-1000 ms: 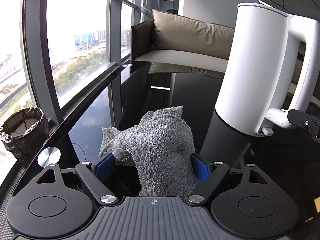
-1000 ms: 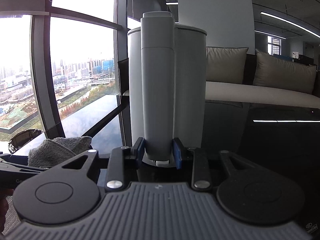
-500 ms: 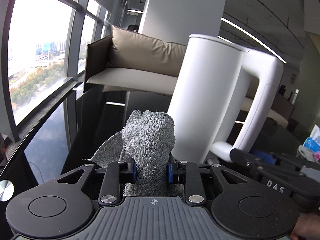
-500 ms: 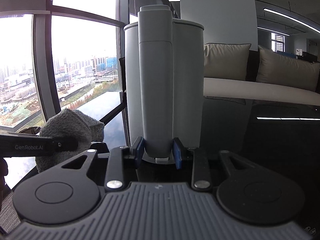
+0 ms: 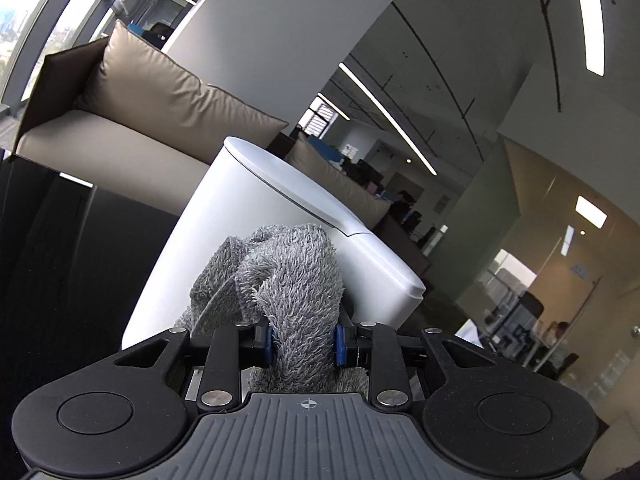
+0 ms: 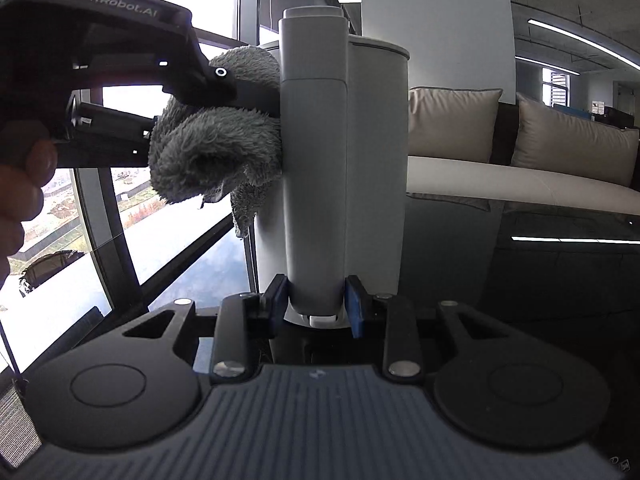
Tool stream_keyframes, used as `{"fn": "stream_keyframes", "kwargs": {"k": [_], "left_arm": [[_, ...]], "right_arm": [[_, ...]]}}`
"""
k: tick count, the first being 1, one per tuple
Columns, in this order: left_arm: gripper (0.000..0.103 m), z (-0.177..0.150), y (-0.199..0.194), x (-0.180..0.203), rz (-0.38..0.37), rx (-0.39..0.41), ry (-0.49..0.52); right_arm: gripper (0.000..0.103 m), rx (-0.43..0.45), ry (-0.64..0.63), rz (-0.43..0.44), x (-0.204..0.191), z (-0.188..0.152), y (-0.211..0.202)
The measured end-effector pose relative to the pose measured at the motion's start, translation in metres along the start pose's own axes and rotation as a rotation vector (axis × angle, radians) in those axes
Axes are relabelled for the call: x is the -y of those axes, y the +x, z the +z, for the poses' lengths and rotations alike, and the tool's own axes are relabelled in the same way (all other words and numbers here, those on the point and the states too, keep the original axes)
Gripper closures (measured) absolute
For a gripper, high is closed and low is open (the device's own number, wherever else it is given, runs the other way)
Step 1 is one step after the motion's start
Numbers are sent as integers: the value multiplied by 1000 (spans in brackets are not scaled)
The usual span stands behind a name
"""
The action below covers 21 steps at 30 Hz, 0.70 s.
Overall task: Clean container
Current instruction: 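Wipe the kettle's outer wall with the cloth in the left tool while the right tool holds it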
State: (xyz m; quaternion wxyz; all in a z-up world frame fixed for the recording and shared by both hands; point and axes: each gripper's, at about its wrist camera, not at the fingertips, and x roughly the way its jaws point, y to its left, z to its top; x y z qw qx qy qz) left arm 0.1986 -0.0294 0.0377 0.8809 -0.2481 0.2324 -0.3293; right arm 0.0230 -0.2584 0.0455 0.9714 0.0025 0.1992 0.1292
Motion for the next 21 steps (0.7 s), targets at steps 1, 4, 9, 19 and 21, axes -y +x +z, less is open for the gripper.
{"fn": "stream_keyframes", "kwargs": {"k": [1, 4, 9, 19, 21], "left_arm": [[78, 1, 6, -9, -28, -6, -29], [78, 1, 21, -34, -99, -16, -103], [78, -4, 44, -49, -123, -36, -128], [78, -19, 98, -86, -81, -125, -181], [78, -23, 109, -93, -63, -145, -196]], "right_arm": [[71, 0, 9, 1, 1, 0, 0], [71, -2, 26, -8, 3, 0, -1], [71, 0, 22, -38, 1, 0, 1], [71, 1, 13, -56, 0, -1, 0], [71, 2, 14, -57, 1, -1, 0]]}}
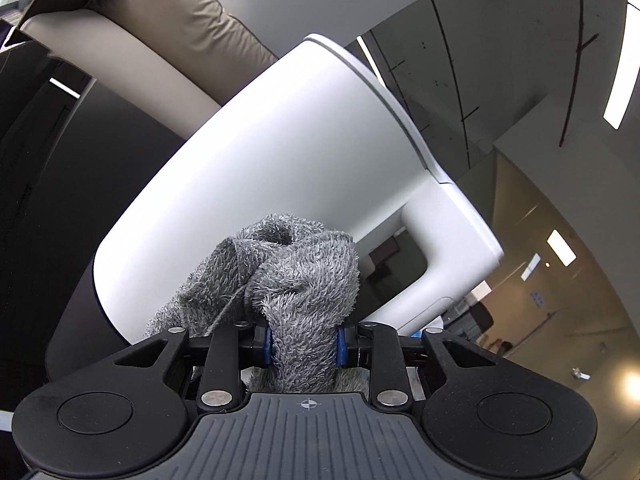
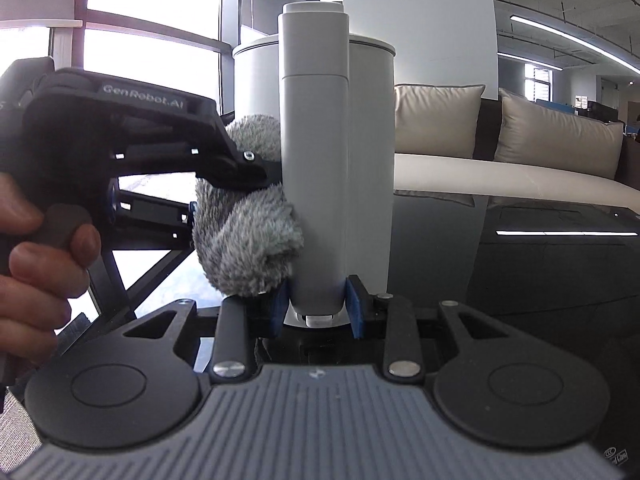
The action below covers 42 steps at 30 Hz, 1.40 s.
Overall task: Clean container
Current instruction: 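Wipe the kettle's outer wall with the cloth in the left tool while the right tool holds it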
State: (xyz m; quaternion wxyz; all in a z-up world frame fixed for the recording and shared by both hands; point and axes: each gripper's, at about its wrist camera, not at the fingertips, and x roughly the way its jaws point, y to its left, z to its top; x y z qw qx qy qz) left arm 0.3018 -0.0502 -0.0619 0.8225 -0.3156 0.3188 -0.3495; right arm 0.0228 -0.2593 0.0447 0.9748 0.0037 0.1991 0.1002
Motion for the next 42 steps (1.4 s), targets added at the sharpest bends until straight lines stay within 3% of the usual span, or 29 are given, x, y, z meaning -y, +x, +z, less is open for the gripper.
{"fn": "stream_keyframes", "kwargs": {"k": [9, 18, 23, 33, 42], "left_arm": [[78, 4, 19, -8, 42, 21, -10], [78, 19, 3, 4, -32, 117, 19], [78, 11, 8, 1, -44, 104, -13], [78, -9, 2, -20, 12, 33, -57], [78, 2, -15, -6, 35, 87, 0]], "right_arm": [[70, -3, 6, -6, -8, -3, -6], [70, -8, 14, -7, -18, -5, -8], [70, -9, 17, -7, -24, -7, -12], [70, -9, 15, -9, -31, -14, -20], [70, -2, 11, -31, -44, -22, -28]]}}
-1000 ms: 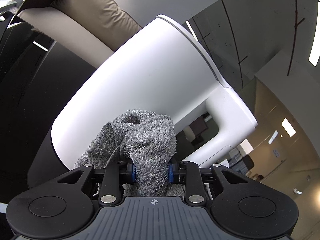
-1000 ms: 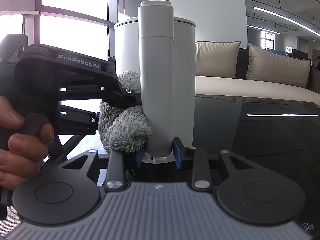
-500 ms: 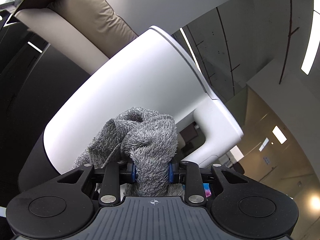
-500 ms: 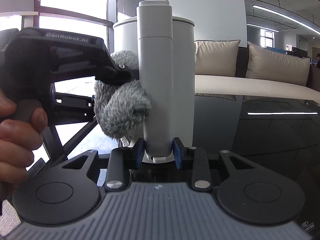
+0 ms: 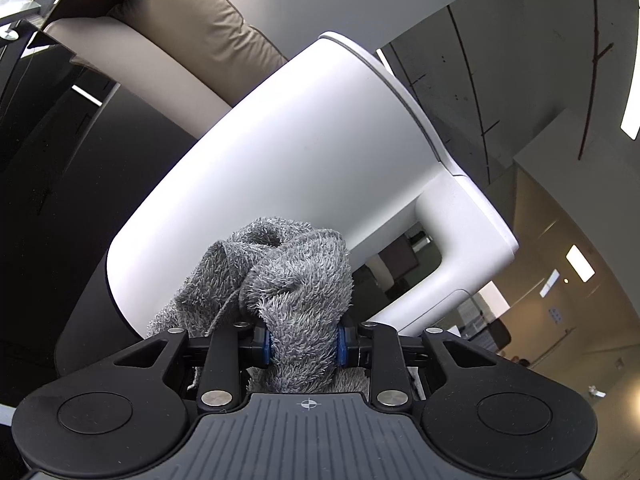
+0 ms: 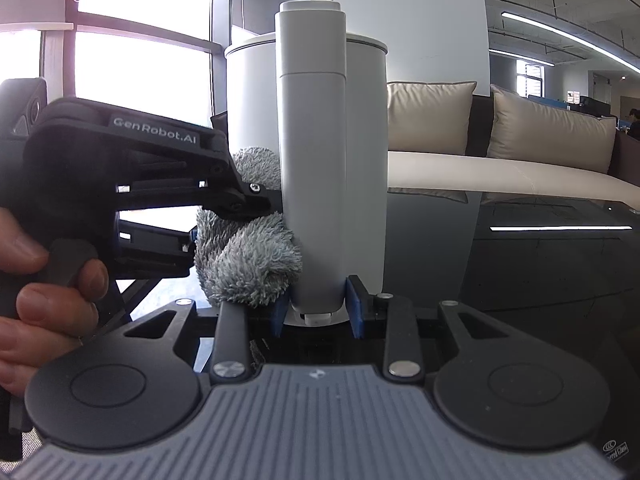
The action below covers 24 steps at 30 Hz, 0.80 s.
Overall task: Clean container
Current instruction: 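Wipe the kettle's outer wall with the cloth in the left tool while the right tool holds it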
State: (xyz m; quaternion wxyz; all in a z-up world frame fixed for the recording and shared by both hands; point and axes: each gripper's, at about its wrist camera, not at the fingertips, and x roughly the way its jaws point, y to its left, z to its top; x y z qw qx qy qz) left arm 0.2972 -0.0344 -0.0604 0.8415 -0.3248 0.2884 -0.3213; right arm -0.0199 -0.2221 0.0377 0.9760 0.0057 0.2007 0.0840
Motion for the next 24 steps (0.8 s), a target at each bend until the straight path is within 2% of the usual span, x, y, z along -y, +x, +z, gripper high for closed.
{"fn": "stream_keyframes", "kwargs": {"k": [6, 10, 14, 18, 21, 24], "left_arm": [[78, 11, -16, 29, -41, 63, 5], [78, 6, -29, 51, -45, 79, 7], [78, 1, -33, 59, -43, 79, 5], [78, -1, -38, 65, -36, 83, 15], [78, -4, -44, 70, -32, 85, 15], [78, -6, -47, 78, -30, 77, 13]], "right_arm": [[70, 4, 5, -4, -1, 0, -4], [70, 63, -17, -43, -10, 2, -13], [70, 112, -31, -121, -25, 1, -14], [70, 144, -30, -236, -42, -6, -16], [62, 165, -10, -336, -52, -11, -17], [61, 175, 12, -361, -57, -14, -13]]}}
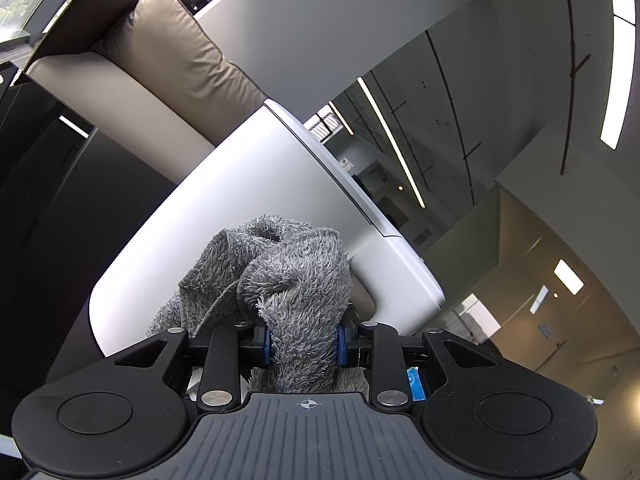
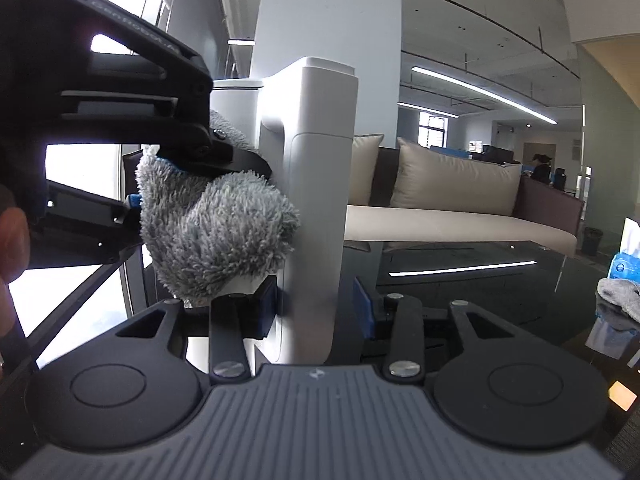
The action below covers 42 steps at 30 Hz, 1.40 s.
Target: Clean container
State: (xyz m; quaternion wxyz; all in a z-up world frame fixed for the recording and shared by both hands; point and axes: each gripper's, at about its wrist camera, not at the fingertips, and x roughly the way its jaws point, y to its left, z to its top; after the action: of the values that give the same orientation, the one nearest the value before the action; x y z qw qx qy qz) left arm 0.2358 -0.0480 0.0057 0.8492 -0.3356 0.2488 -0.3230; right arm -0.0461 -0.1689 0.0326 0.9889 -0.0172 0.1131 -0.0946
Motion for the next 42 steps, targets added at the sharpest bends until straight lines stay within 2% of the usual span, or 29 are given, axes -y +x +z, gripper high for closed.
{"fn": "stream_keyframes", "kwargs": {"k": [5, 8, 16, 18, 31, 42], "left_arm": [[78, 3, 1, -3, 14, 0, 1], [78, 3, -8, -7, 19, 1, -6], [78, 1, -2, -15, 33, -3, -7], [78, 1, -1, -19, 38, -4, -8], [78, 2, -1, -30, 48, 7, -15], [78, -3, -10, -24, 40, 23, -17]], "right_arm": [[61, 0, -10, -70, -8, -8, 5], [61, -23, 8, -79, -9, -10, 13], [64, -68, 44, -145, -13, -14, 43], [73, -80, 59, -130, -14, -14, 50], [73, -64, 82, -64, -14, -20, 55], [73, -57, 68, 61, -5, -11, 56]]}}
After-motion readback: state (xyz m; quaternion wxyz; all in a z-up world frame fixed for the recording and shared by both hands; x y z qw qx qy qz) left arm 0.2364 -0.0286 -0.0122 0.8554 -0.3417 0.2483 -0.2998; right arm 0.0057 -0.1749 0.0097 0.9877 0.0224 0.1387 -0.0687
